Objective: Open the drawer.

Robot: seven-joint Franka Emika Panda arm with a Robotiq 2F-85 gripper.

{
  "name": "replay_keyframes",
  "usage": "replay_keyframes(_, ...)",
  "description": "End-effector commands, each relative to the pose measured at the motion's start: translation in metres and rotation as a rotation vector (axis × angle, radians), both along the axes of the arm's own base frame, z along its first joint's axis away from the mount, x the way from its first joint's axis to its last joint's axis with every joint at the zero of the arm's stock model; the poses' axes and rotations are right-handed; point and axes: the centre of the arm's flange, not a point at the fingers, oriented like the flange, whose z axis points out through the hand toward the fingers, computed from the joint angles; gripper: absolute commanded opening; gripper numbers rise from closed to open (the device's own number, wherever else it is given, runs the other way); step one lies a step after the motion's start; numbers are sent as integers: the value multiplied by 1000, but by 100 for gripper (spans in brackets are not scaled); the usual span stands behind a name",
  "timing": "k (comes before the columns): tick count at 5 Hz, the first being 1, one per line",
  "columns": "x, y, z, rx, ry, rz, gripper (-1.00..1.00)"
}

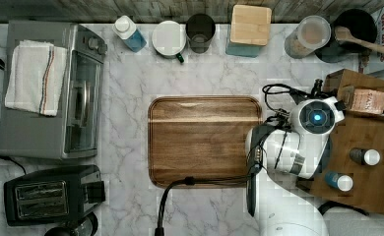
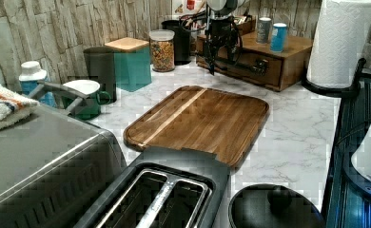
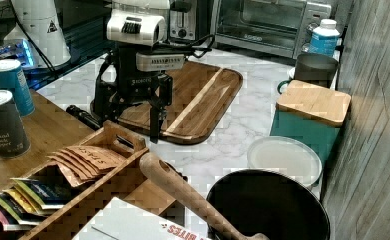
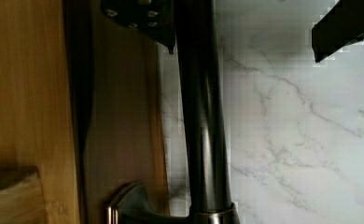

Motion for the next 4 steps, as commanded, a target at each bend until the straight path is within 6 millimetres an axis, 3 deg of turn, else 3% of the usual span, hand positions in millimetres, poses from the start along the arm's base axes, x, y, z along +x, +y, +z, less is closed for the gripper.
replay_keyframes(1,31,10,13,63,-25,103,100)
replay_keyframes(2,43,33,15,117,-26,185,100)
replay_keyframes(4,56,135,18,189,-64,190,100)
